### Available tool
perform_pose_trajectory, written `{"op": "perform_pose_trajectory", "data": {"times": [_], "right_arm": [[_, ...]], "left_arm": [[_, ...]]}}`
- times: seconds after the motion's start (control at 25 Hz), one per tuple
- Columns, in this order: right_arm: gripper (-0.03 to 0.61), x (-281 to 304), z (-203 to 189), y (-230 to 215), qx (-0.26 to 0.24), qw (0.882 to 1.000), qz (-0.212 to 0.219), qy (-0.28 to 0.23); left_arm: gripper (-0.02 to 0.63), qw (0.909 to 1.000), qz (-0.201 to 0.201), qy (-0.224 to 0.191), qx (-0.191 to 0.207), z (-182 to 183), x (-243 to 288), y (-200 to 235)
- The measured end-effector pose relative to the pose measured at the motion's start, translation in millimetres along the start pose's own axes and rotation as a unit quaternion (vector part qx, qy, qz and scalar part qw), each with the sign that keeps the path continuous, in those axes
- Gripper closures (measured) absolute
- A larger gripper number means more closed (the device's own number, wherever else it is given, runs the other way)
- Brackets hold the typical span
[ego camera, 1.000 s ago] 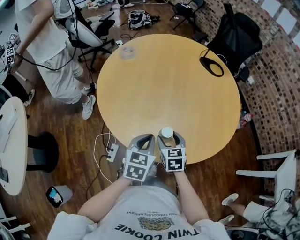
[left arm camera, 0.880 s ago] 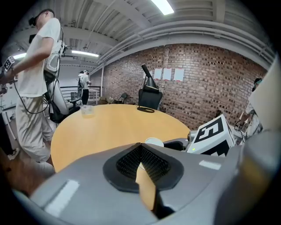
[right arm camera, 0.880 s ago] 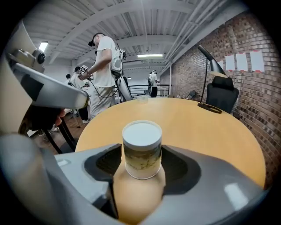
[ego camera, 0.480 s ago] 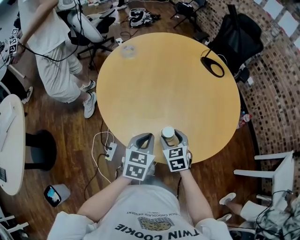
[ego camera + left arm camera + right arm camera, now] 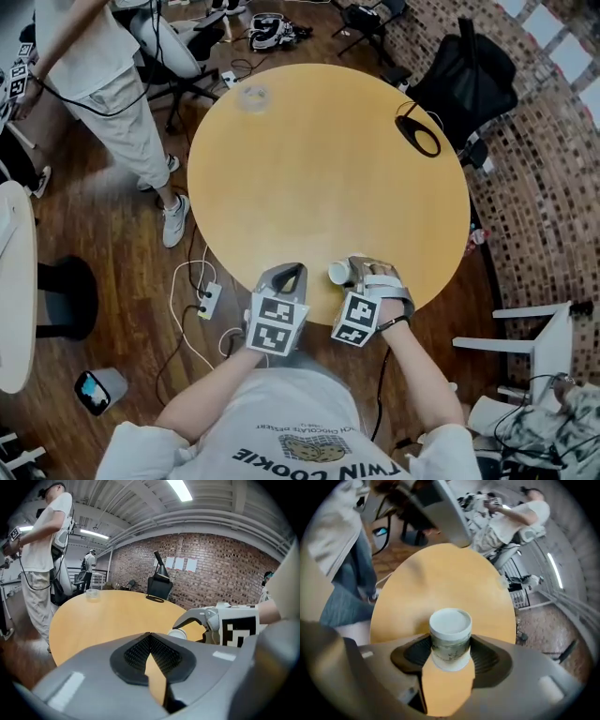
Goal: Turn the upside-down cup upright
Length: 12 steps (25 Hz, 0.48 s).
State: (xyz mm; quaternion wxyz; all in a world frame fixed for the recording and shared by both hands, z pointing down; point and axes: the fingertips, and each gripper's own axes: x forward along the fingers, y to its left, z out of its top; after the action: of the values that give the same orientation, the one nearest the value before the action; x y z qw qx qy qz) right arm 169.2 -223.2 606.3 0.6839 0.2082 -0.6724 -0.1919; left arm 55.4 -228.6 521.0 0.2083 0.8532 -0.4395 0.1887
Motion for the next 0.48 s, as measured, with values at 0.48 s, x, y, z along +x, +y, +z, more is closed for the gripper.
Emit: {"op": "perform_pose_trajectory", "data": {"times": [0.48], "right_arm": [[0.314, 18.2, 3.5, 11.3, -0.250, 0.958, -0.052, 0.130]], "left_arm": [[0.611, 0.9992, 0.015, -0.013, -0.034, 1.9, -16.2, 29.7]]}}
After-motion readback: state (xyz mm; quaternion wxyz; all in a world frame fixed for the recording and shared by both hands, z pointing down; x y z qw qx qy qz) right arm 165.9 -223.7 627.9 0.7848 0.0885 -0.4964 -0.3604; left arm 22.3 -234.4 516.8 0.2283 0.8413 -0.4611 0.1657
